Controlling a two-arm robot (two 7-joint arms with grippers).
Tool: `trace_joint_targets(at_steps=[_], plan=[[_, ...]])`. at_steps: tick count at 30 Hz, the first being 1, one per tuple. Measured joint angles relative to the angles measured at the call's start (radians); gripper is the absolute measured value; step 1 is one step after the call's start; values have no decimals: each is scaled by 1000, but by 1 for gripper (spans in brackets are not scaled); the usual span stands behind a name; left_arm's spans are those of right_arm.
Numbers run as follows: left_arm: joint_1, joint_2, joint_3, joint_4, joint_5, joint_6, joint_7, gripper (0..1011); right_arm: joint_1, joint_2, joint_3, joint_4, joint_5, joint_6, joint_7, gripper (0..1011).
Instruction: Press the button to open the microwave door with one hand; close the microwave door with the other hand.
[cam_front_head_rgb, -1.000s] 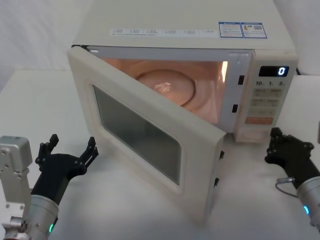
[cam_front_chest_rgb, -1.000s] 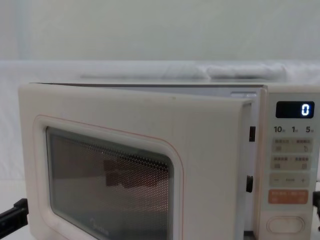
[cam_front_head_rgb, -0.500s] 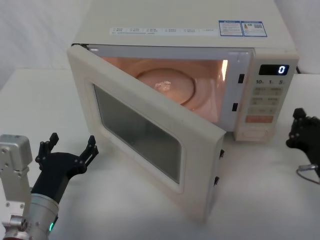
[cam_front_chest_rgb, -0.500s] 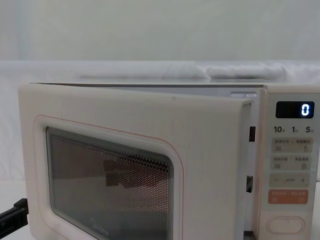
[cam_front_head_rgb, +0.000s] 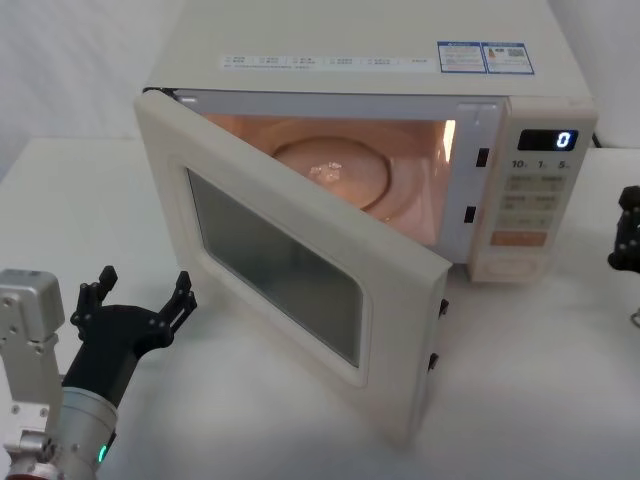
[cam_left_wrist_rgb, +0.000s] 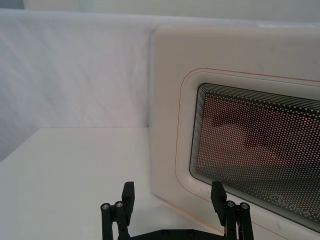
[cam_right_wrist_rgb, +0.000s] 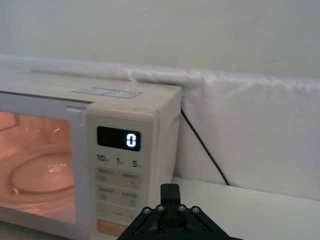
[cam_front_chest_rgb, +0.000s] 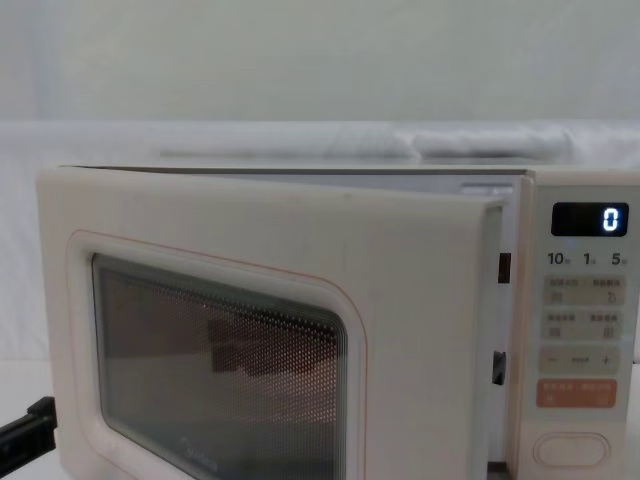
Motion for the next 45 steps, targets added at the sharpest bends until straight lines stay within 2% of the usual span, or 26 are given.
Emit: trace_joint_targets(at_steps=[6,13,20,36,41,45], plan=[[0,0,0,0,0,0,0,1001,26,42,32,34,40,-1,31,0],[0,0,0,0,0,0,0,1001,34,67,60,72,77,2,39,0],[0,0,0,0,0,0,0,1001,31,74,65,90,94,15,34,0],[0,0,0,0,0,0,0,1001,30,72,65,88,93,13,33,2],[0,0,0,0,0,0,0,1001,30,72,64,87,92,13,32,100],[0,0,0,0,0,0,0,1001,30,72,64,87,91,13,33,218]])
